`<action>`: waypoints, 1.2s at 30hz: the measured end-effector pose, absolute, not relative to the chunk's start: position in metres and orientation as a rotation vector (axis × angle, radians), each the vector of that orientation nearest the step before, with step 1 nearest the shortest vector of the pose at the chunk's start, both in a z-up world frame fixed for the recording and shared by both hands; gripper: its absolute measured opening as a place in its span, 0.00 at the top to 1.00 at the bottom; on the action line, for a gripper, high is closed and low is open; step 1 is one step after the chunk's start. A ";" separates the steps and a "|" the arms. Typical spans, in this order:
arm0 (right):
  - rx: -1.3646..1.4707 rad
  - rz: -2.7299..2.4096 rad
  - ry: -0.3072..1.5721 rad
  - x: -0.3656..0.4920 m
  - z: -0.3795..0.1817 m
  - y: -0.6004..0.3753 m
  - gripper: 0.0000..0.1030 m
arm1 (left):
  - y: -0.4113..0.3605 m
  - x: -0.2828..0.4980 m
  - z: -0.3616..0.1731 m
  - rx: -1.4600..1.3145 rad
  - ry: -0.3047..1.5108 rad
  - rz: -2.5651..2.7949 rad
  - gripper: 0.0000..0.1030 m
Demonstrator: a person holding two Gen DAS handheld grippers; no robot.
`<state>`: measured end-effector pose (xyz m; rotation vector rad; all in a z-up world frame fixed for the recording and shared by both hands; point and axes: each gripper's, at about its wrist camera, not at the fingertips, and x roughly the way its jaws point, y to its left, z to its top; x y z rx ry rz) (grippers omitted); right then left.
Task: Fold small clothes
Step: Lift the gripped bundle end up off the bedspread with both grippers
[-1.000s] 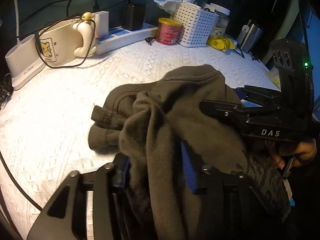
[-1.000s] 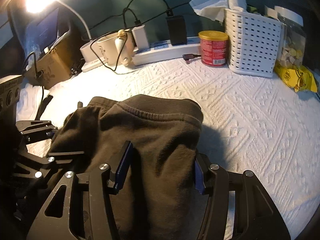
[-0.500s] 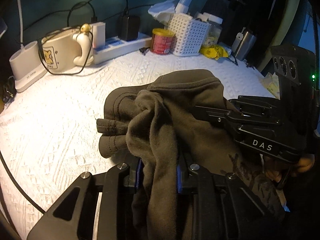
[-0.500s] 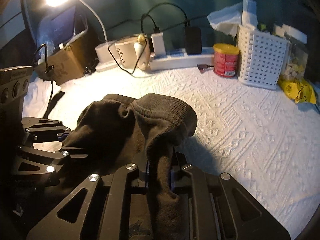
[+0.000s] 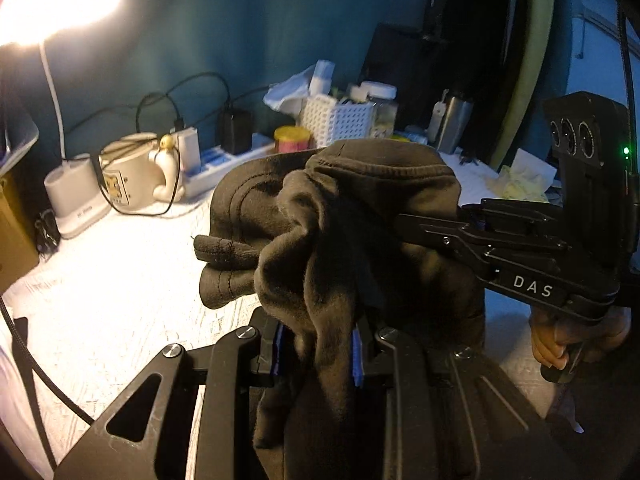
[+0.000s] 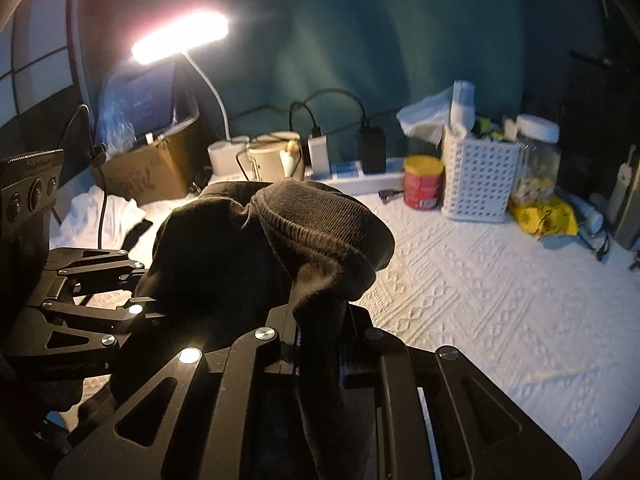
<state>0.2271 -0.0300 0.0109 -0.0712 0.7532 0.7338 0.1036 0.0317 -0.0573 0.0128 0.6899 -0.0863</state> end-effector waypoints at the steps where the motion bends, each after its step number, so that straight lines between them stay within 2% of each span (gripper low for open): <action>1: -0.068 0.728 0.739 0.223 0.015 -0.033 0.87 | 0.029 0.100 -0.054 0.020 0.676 -0.089 0.78; 36: -0.054 0.694 0.332 0.083 0.149 -0.069 0.88 | -0.003 -0.032 0.026 0.129 0.225 -0.119 0.78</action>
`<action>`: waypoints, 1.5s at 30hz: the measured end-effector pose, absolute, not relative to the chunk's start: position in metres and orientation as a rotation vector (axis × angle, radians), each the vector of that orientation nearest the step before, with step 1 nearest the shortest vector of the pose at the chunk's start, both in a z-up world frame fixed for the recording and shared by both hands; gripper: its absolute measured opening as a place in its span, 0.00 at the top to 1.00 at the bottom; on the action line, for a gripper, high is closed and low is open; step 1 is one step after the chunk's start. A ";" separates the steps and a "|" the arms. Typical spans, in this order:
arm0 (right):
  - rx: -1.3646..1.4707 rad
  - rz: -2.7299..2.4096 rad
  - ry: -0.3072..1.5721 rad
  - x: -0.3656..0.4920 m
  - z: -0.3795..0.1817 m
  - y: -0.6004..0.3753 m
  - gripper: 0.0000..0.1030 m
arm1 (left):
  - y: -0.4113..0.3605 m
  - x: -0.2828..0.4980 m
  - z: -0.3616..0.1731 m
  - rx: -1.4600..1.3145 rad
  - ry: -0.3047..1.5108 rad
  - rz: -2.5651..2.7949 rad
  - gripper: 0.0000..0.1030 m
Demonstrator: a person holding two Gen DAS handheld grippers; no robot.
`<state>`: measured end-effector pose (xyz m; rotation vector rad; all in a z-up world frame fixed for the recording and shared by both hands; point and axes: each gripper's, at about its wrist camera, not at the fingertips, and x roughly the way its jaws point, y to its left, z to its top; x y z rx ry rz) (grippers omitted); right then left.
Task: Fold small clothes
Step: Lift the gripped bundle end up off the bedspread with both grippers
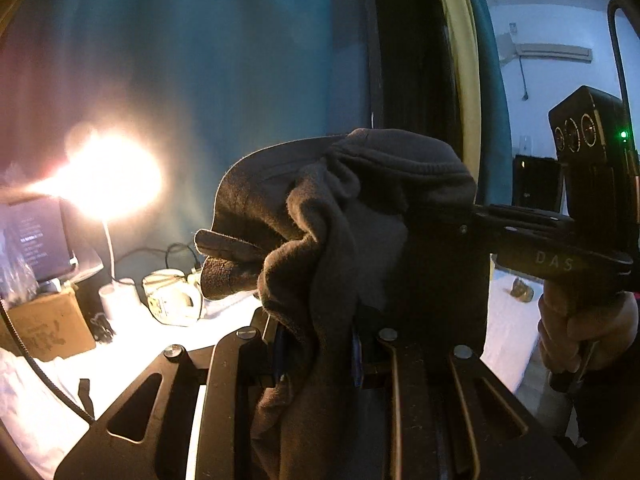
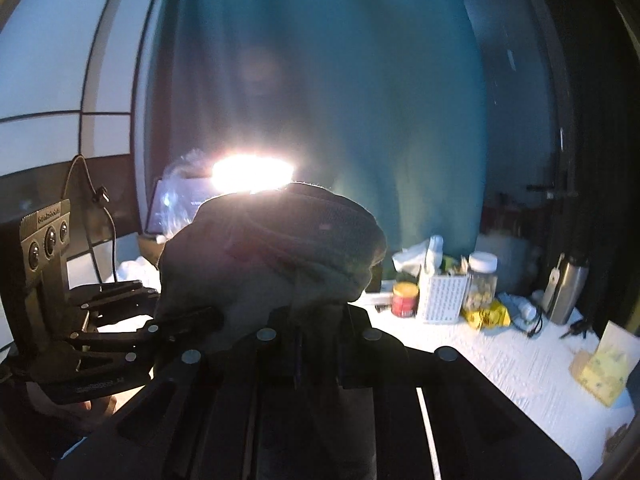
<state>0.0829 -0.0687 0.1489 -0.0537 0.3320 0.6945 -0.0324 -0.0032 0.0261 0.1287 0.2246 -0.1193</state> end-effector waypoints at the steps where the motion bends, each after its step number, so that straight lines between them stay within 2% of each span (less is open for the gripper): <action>1: -0.057 0.700 0.318 0.079 0.154 -0.068 0.88 | -0.002 -0.036 0.029 0.124 0.210 -0.119 0.78; 19: -0.107 0.875 0.154 0.038 0.203 -0.014 0.88 | 0.054 -0.085 0.056 0.101 0.082 0.034 0.78; 33: -0.135 1.058 0.168 -0.014 0.197 0.047 0.88 | 0.102 -0.142 0.041 0.094 0.119 0.174 0.78; 45: -0.127 1.011 0.246 0.006 0.165 0.061 0.88 | 0.108 -0.120 0.023 0.098 0.184 0.182 0.78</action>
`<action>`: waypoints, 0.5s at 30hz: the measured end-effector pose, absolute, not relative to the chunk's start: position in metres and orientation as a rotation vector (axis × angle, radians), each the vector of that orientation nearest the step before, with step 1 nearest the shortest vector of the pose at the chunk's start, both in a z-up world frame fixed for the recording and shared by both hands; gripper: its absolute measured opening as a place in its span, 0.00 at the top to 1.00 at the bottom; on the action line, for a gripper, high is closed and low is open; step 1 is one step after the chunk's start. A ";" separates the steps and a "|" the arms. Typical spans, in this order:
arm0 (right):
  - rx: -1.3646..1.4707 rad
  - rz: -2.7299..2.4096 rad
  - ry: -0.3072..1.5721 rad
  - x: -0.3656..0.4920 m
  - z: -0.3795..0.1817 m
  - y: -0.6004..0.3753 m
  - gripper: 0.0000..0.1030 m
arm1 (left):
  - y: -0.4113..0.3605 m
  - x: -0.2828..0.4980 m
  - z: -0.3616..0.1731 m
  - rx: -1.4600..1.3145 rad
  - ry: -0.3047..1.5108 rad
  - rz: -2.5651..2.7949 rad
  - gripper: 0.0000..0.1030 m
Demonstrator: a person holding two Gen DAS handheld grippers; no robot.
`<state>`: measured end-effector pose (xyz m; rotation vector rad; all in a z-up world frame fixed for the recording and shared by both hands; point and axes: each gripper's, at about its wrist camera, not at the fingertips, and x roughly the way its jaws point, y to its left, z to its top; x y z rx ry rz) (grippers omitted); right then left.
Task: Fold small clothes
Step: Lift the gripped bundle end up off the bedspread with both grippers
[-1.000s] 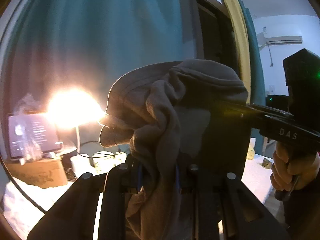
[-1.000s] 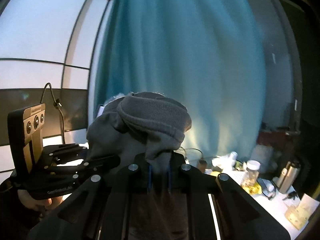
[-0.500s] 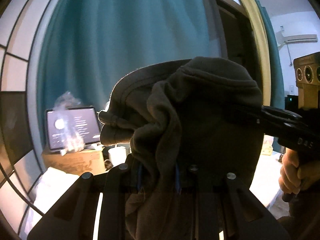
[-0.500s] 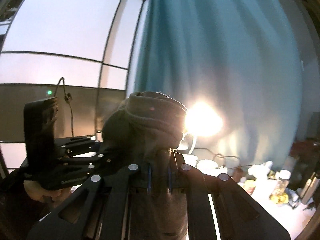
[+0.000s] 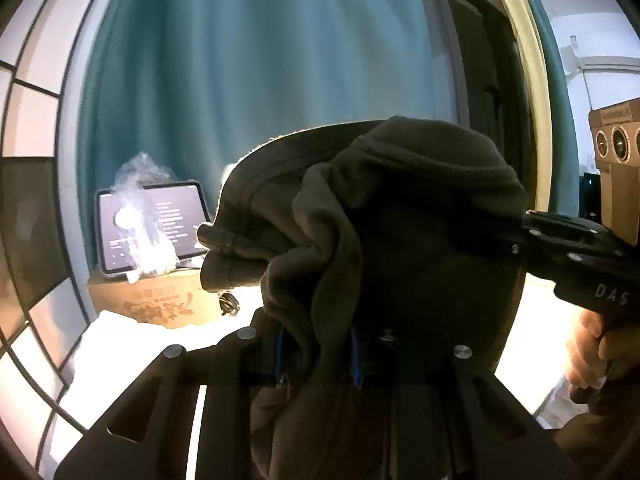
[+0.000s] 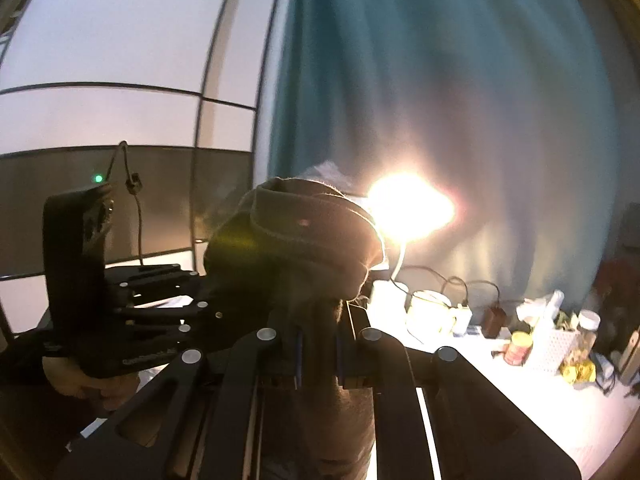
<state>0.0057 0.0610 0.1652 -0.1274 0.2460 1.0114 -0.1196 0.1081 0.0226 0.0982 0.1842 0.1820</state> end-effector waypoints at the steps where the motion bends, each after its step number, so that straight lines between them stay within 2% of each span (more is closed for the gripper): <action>1: -0.125 1.003 0.255 0.010 0.162 0.060 0.88 | 0.108 -0.115 0.021 0.101 0.191 0.181 0.78; 15: -0.088 0.950 0.405 0.083 0.117 0.077 0.88 | 0.134 -0.058 -0.001 0.066 0.307 0.192 0.78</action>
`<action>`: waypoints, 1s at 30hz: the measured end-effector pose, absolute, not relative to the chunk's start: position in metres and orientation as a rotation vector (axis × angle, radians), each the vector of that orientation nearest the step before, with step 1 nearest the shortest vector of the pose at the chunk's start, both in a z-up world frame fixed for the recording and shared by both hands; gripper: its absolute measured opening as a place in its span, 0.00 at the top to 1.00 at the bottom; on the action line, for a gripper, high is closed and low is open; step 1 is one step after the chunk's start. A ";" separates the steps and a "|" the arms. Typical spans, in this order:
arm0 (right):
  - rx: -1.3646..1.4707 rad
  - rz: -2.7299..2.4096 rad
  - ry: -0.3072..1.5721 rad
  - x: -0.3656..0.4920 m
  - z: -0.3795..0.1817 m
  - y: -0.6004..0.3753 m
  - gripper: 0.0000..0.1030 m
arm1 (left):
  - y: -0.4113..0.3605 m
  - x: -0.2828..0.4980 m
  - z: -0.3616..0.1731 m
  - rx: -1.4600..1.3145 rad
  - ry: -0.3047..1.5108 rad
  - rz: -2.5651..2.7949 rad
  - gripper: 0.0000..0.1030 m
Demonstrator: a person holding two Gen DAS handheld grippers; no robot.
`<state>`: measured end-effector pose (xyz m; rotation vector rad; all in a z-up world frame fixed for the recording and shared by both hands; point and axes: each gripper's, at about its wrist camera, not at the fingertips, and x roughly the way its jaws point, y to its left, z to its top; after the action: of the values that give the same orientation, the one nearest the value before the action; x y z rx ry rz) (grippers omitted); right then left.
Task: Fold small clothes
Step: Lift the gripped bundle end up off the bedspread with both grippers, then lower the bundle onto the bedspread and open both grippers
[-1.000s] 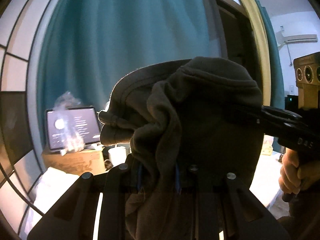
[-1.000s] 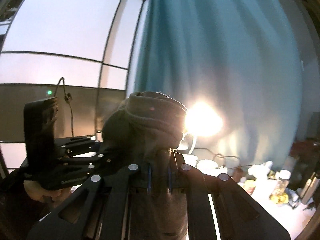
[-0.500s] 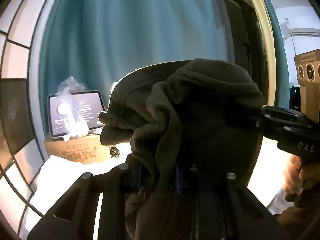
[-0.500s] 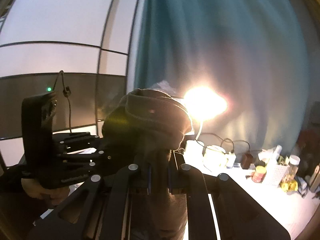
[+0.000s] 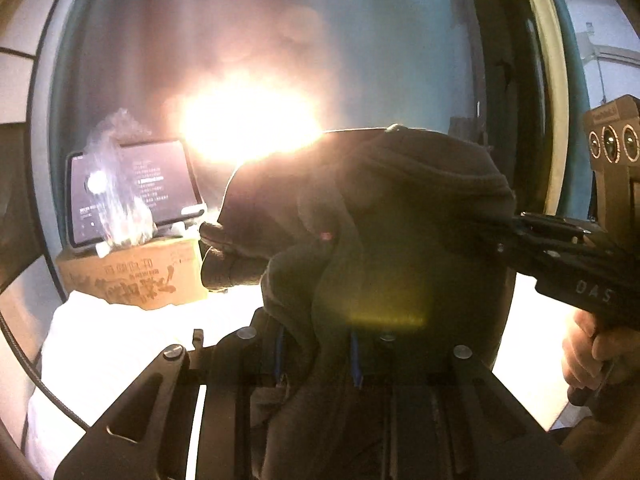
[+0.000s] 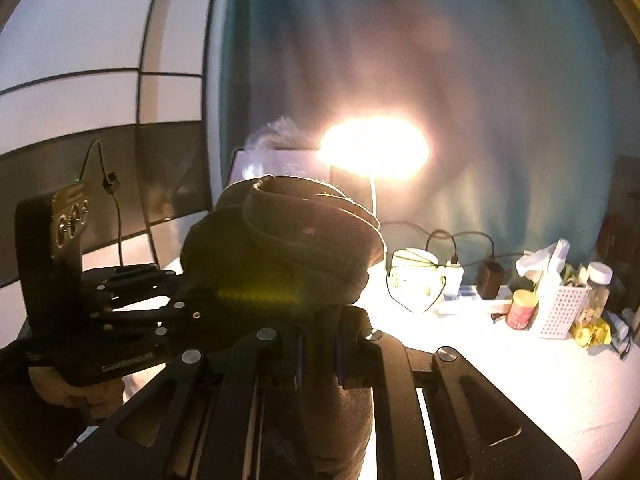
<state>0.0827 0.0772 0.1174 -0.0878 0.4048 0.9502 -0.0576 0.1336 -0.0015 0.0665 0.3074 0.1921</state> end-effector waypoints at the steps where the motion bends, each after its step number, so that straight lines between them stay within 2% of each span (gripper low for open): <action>1: -0.087 0.949 0.414 0.087 0.114 0.080 0.88 | 0.137 -0.053 -0.004 0.061 0.320 0.194 0.78; 30: -0.105 0.984 0.771 0.228 -0.001 0.165 0.88 | 0.226 0.044 -0.068 -0.095 0.644 0.229 0.78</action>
<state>0.2279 0.1653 -0.0014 -0.1047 0.7706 0.9844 0.0443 0.2256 -0.0681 -0.0952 0.6437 0.2288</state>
